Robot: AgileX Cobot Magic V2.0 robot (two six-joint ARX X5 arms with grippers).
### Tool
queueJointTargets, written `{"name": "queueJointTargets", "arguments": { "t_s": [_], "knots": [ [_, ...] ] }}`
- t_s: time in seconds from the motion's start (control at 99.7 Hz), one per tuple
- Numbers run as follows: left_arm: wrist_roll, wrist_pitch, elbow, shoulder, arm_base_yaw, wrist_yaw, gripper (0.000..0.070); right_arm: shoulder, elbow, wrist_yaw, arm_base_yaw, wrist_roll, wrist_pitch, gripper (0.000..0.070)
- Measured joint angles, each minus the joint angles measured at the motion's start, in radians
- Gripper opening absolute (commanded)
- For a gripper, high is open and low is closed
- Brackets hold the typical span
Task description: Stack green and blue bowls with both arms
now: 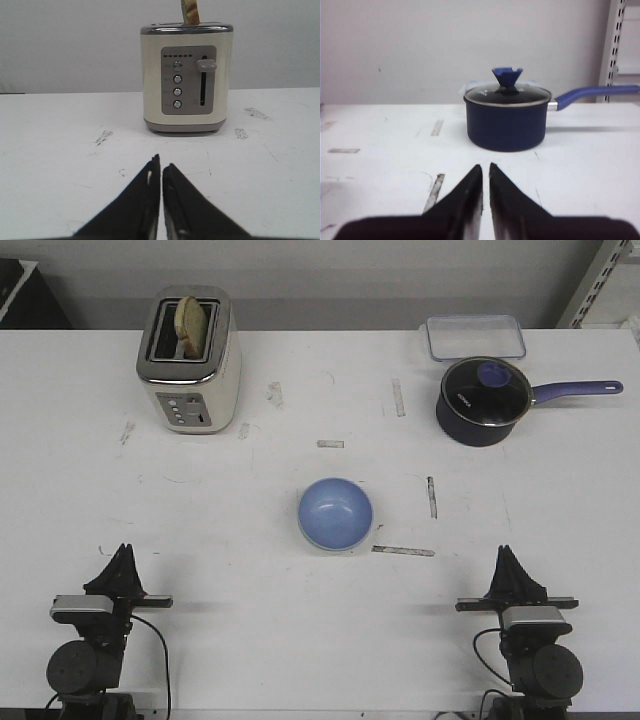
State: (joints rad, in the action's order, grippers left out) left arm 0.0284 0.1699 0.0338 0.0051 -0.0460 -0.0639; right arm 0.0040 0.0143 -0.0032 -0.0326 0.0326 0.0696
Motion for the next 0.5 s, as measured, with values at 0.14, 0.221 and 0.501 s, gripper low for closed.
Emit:
{"name": "queueJointTargets", "arguments": {
  "t_s": [0.14, 0.221, 0.501],
  "knots": [
    [0.0, 0.0, 0.0, 0.0, 0.0, 0.0, 0.0002, 0.0, 0.0, 0.0, 0.0, 0.0, 0.005, 0.0012],
    [0.0, 0.0, 0.0, 0.0, 0.0, 0.0, 0.0001, 0.0, 0.0, 0.0, 0.0, 0.0, 0.006, 0.0012],
    [0.0, 0.0, 0.0, 0.0, 0.0, 0.0, 0.0002, 0.0, 0.0, 0.0, 0.0, 0.0, 0.01, 0.0012]
  ]
}}
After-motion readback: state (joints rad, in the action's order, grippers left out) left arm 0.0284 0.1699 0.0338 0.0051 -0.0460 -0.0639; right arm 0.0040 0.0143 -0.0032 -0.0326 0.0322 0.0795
